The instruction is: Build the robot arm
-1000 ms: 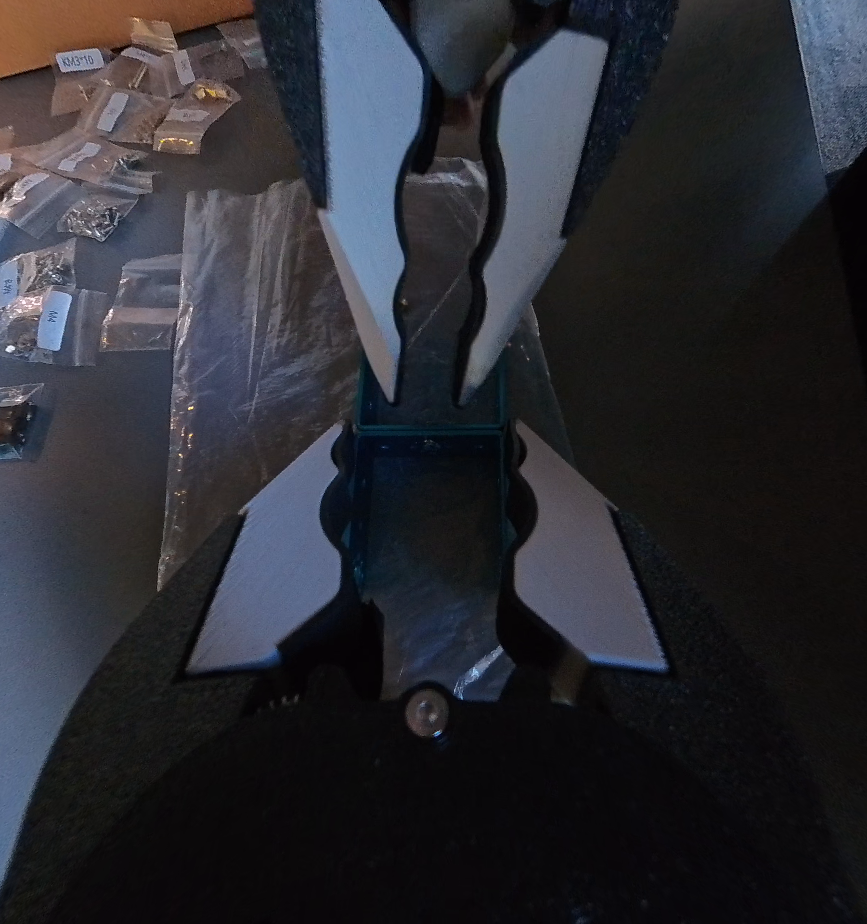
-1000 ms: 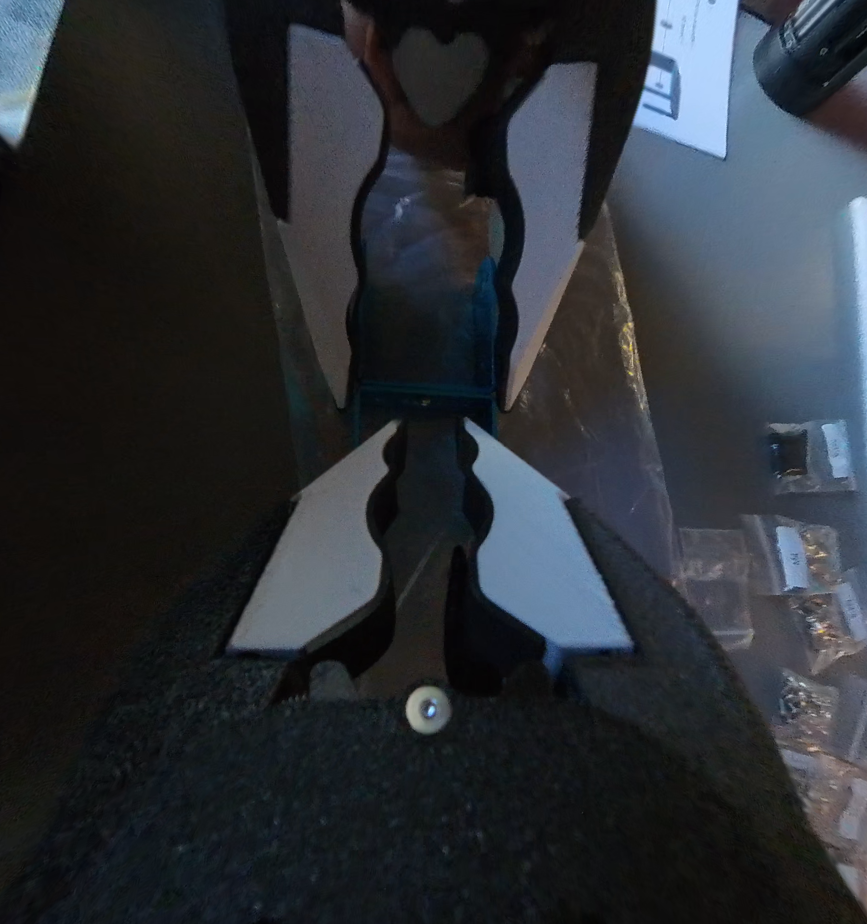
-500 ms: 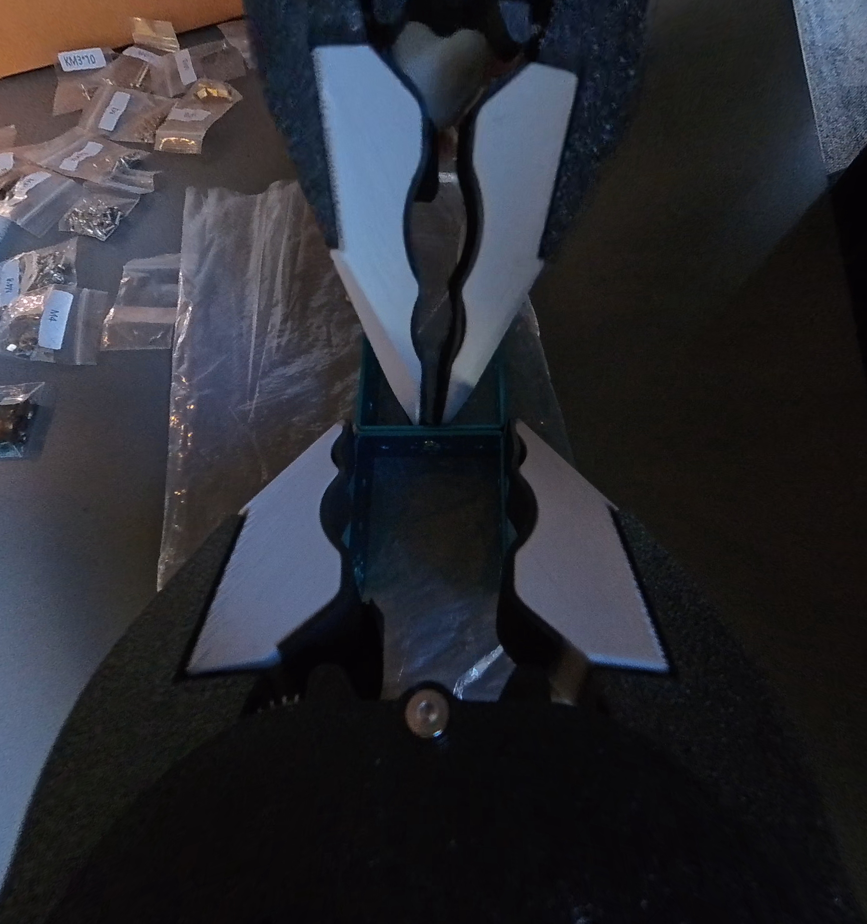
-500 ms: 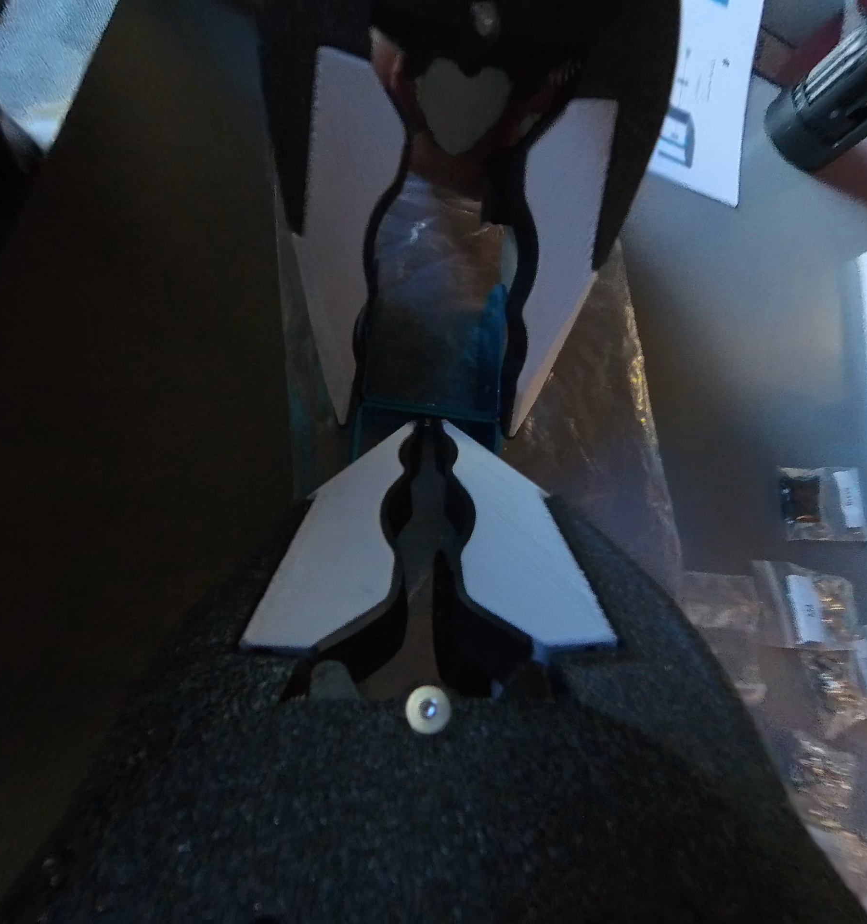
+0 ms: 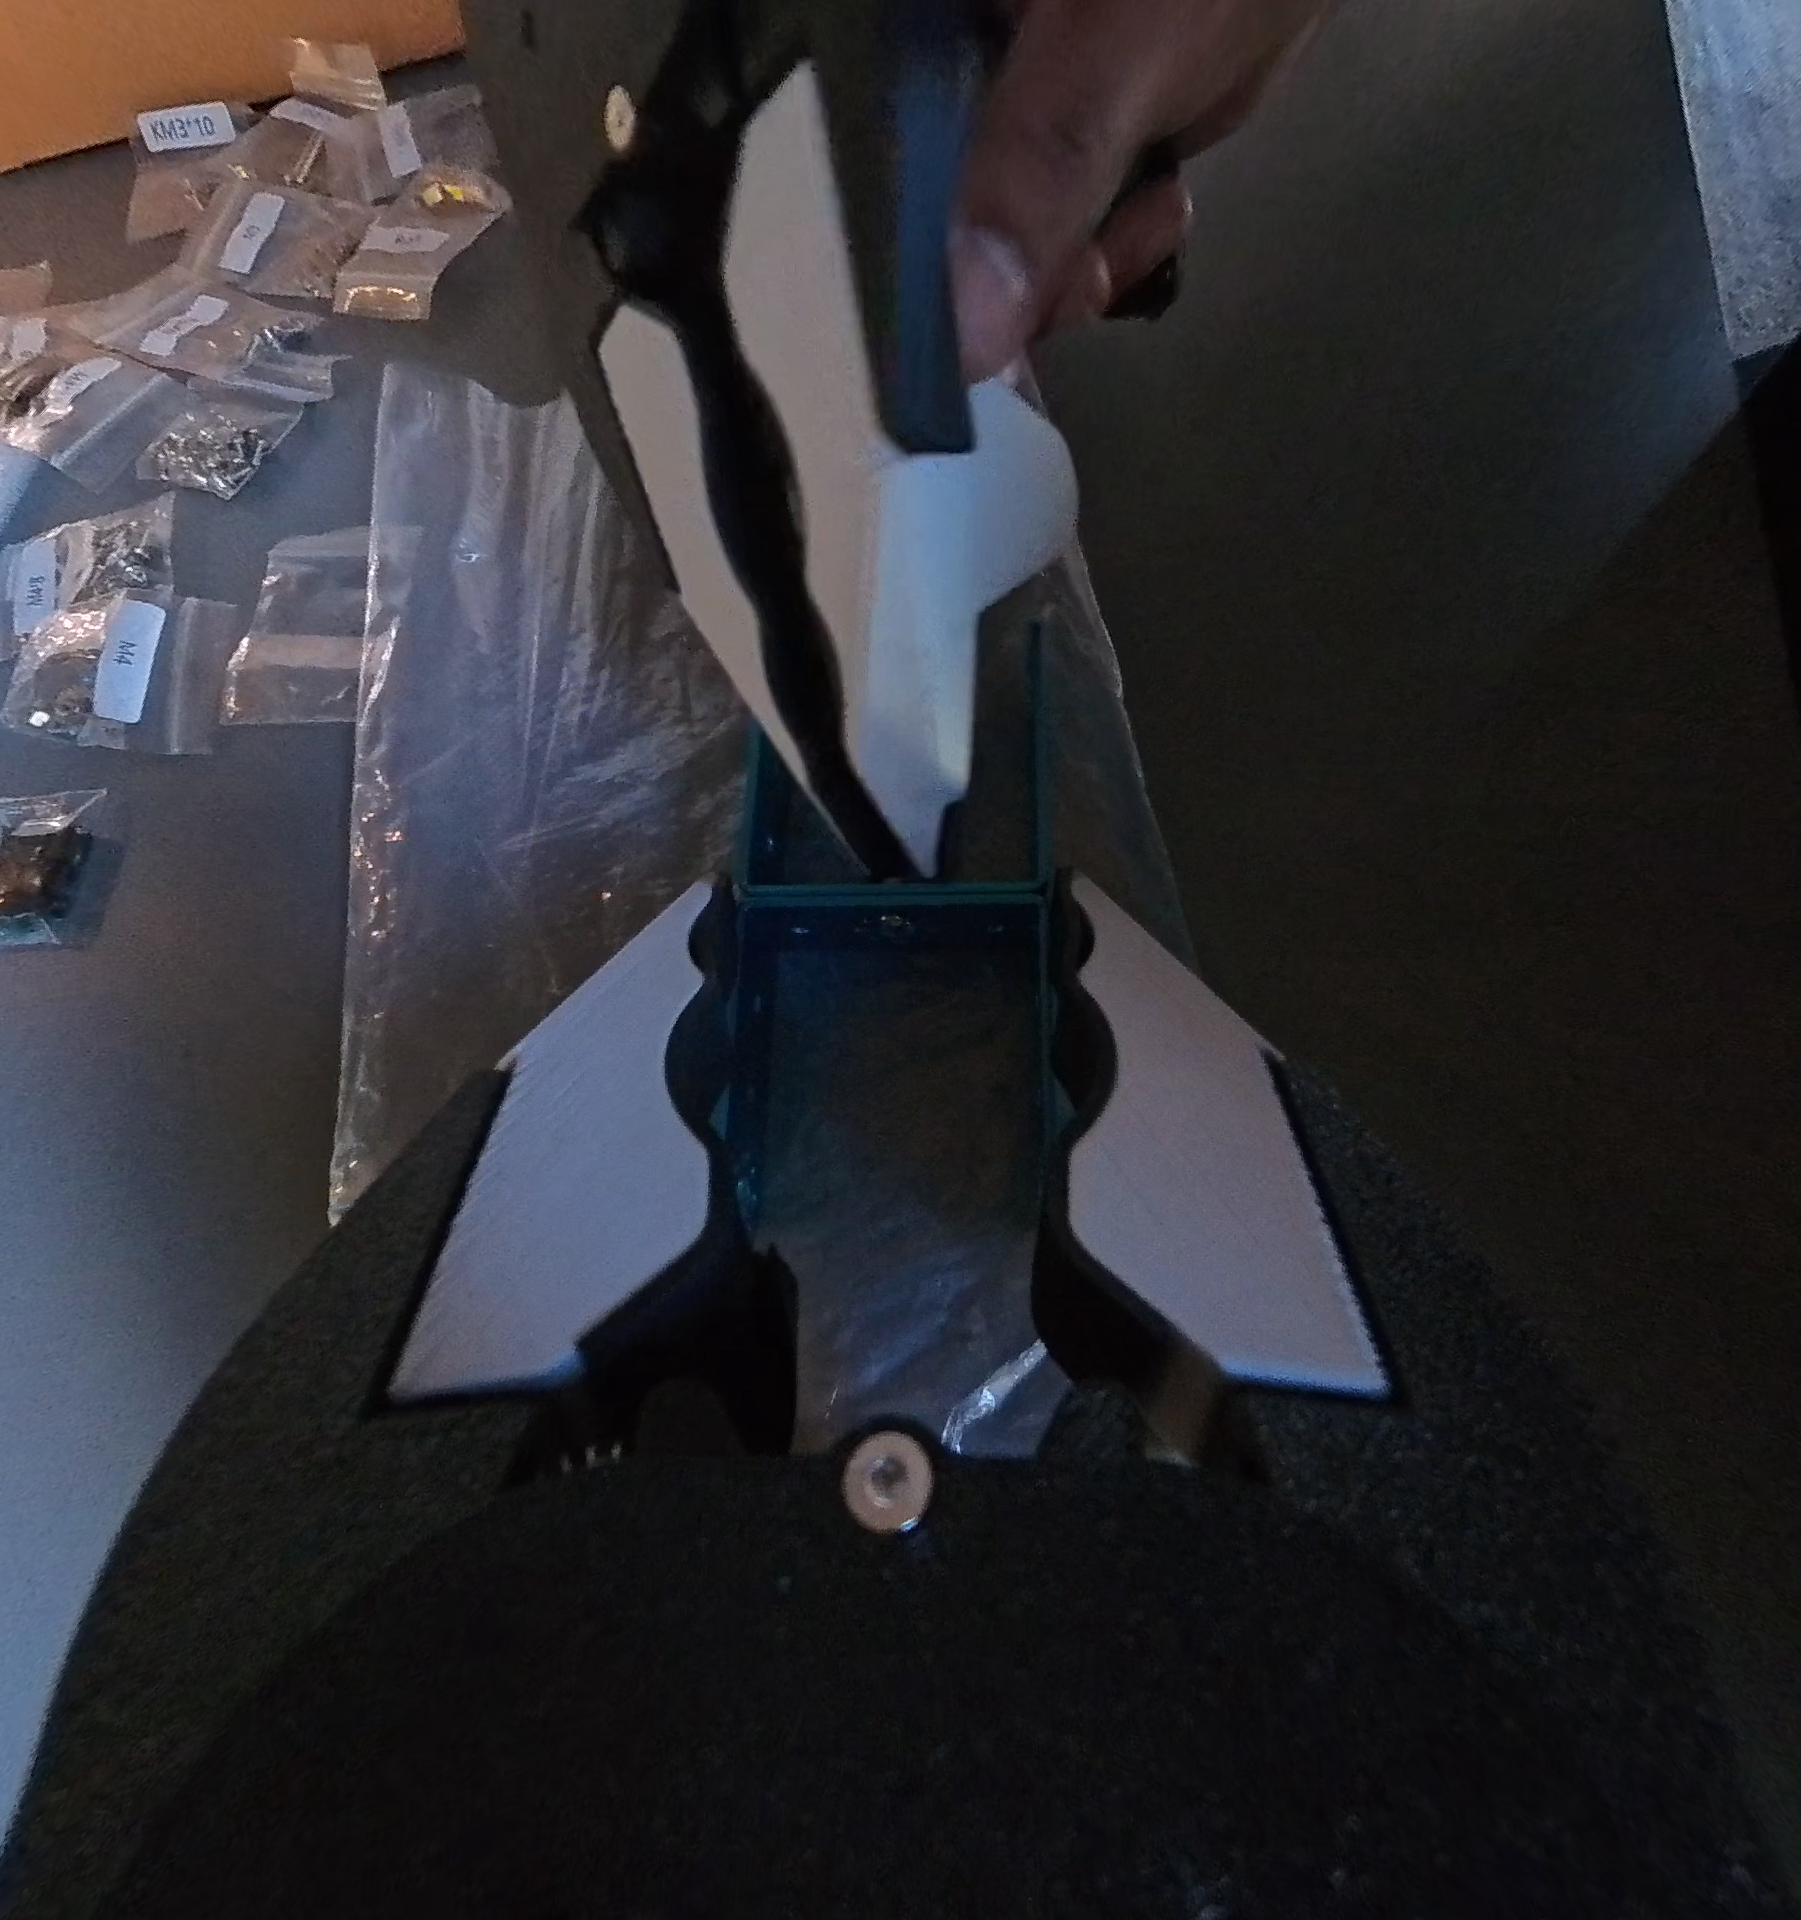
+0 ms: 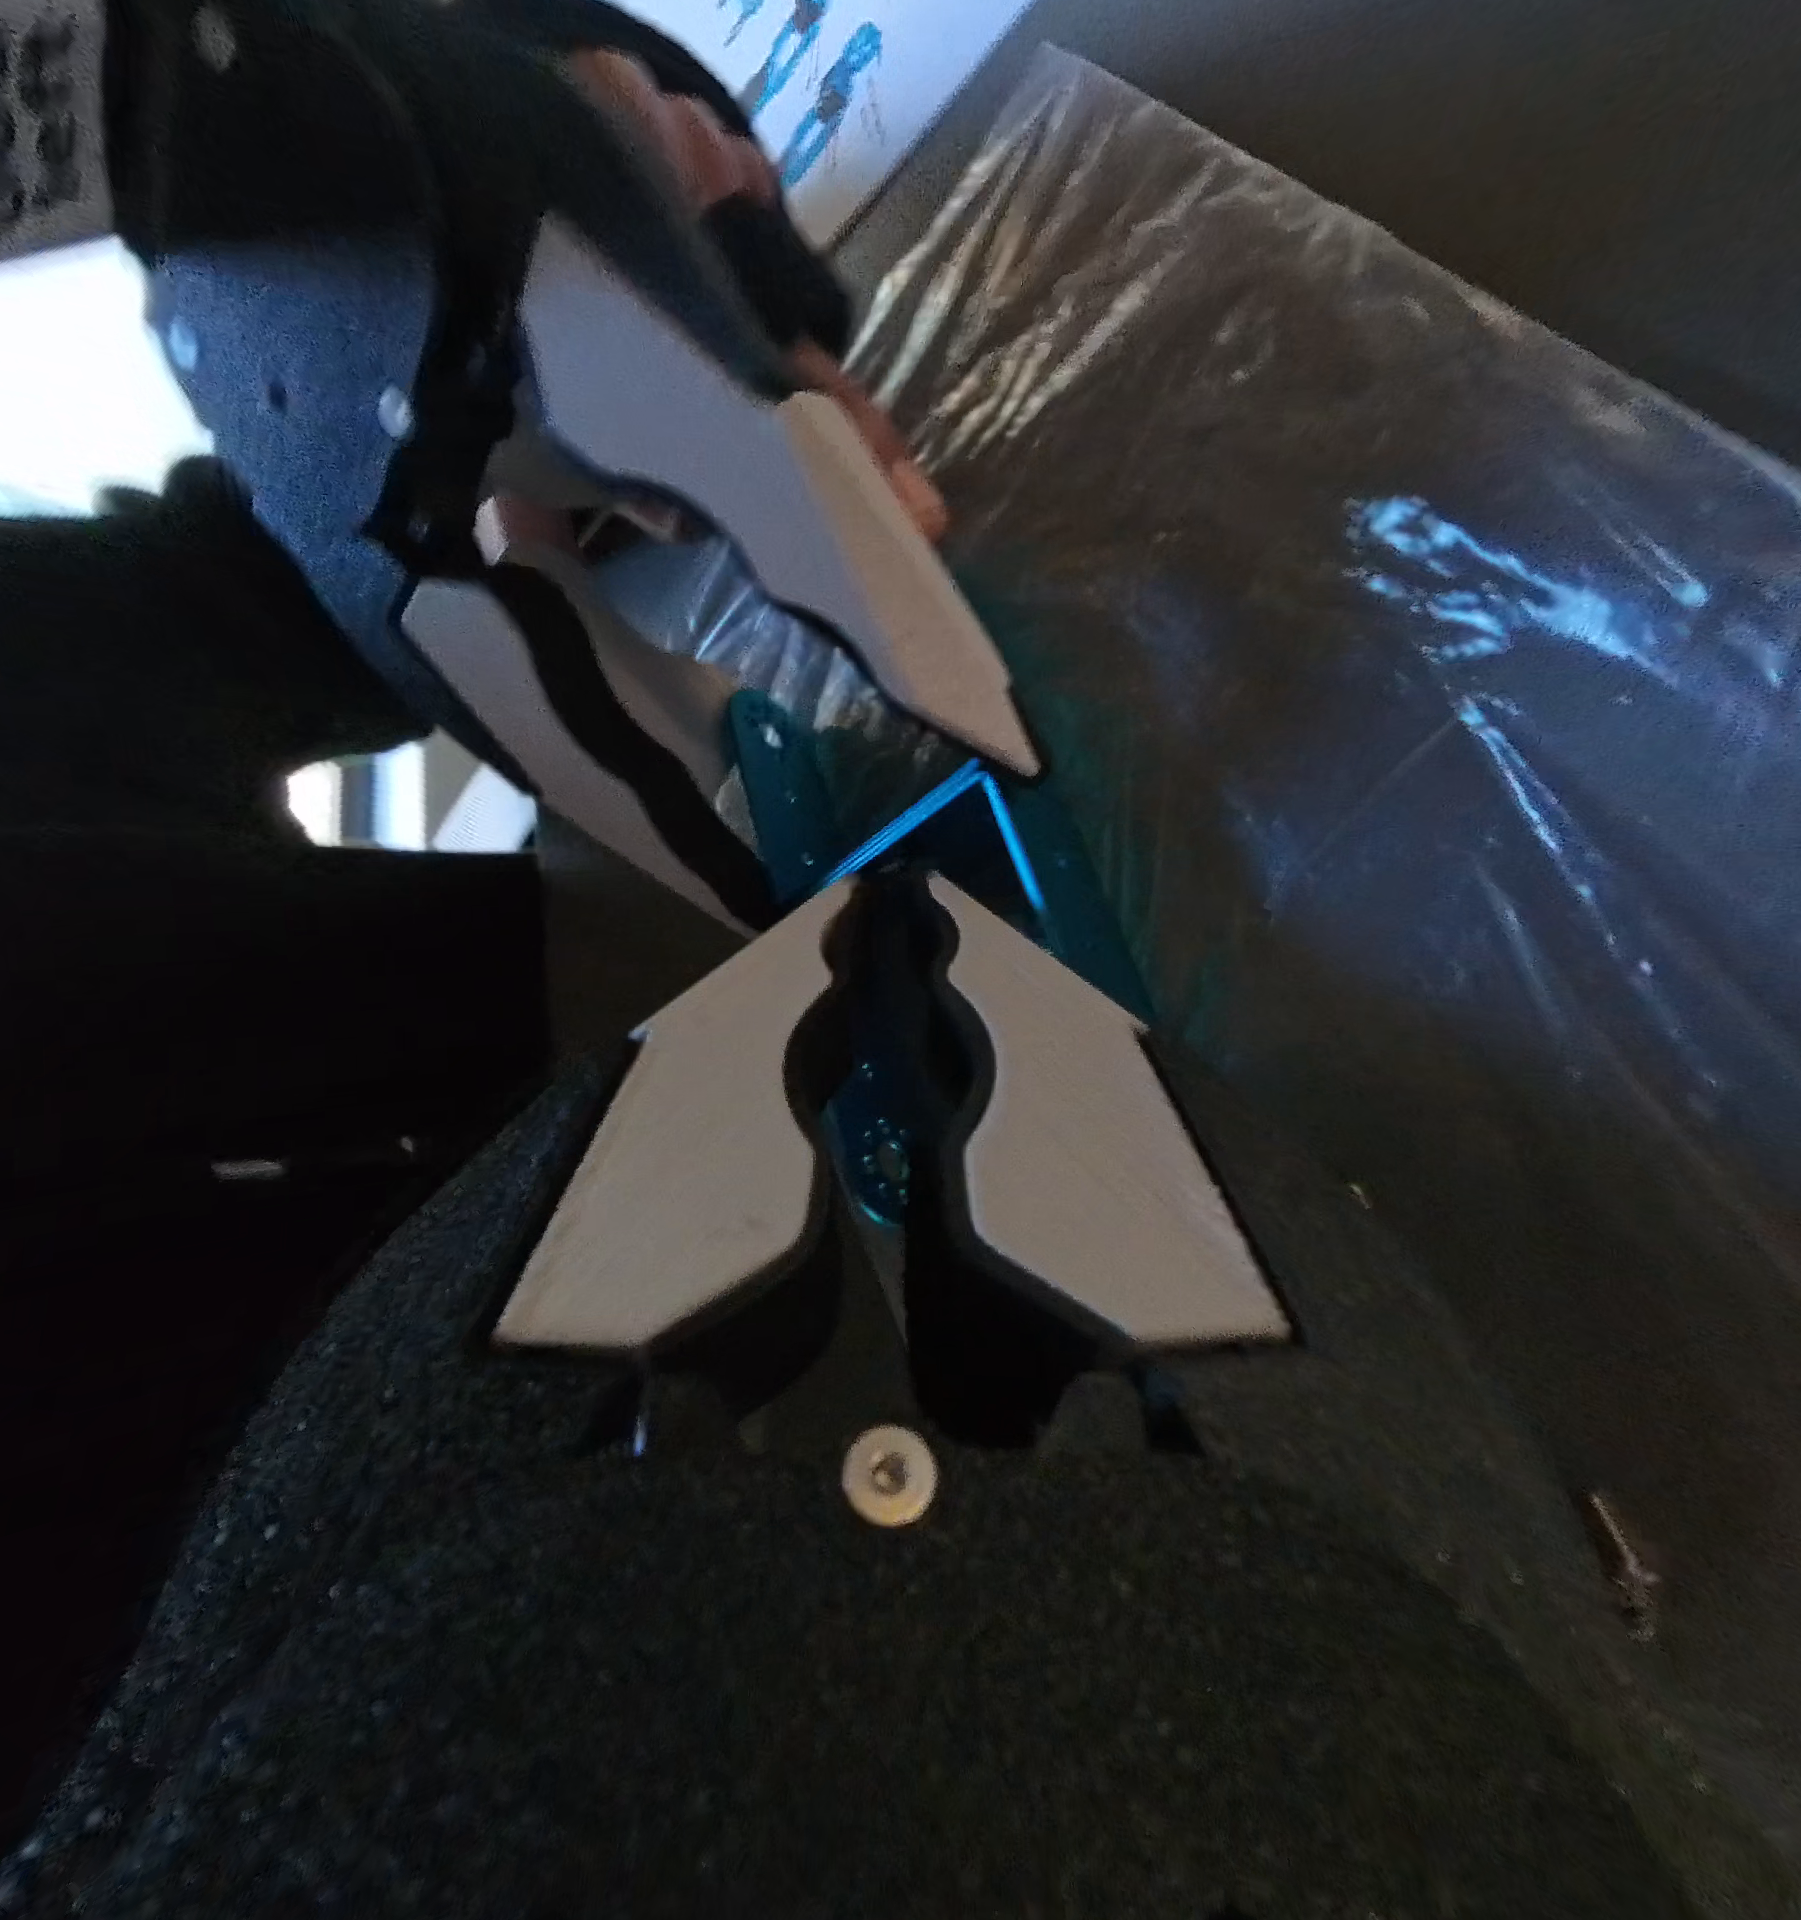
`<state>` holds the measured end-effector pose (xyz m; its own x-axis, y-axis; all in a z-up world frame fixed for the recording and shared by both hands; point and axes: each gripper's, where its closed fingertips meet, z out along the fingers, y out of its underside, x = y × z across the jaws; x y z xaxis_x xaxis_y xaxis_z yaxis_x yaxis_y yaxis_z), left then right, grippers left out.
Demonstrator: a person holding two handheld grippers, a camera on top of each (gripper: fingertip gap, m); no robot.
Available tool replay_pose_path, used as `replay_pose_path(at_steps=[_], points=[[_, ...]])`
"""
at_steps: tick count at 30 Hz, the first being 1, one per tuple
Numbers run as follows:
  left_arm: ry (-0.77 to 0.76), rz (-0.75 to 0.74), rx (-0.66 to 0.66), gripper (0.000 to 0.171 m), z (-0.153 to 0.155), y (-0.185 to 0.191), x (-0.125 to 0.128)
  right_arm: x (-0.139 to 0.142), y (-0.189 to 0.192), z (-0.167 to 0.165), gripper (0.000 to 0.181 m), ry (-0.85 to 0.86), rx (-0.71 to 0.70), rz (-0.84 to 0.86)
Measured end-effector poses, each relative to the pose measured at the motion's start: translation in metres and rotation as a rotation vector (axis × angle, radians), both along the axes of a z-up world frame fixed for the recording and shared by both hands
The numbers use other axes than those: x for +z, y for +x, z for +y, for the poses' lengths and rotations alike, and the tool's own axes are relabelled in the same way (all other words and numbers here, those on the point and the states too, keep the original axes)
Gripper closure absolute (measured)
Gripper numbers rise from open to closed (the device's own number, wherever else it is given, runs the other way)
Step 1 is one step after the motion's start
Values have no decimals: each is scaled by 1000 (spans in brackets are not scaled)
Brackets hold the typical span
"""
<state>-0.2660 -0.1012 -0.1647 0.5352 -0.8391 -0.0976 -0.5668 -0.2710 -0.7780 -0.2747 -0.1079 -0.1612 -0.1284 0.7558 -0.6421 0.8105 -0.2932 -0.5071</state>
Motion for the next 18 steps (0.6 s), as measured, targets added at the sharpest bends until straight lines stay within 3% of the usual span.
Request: replay_pose_path(at_steps=[2,4,8,18], points=[[2,1,0,110,0,0,0,-1,4,-2,170,145,63,80],[1,0,-1,111,0,0,0,-1,5,2,163,403,150,210],[1,0,-3,110,0,0,0,1,3,12,168,862,288,387],[2,1,-1,111,0,0,0,-2,-5,5,178,1007,404,457]])
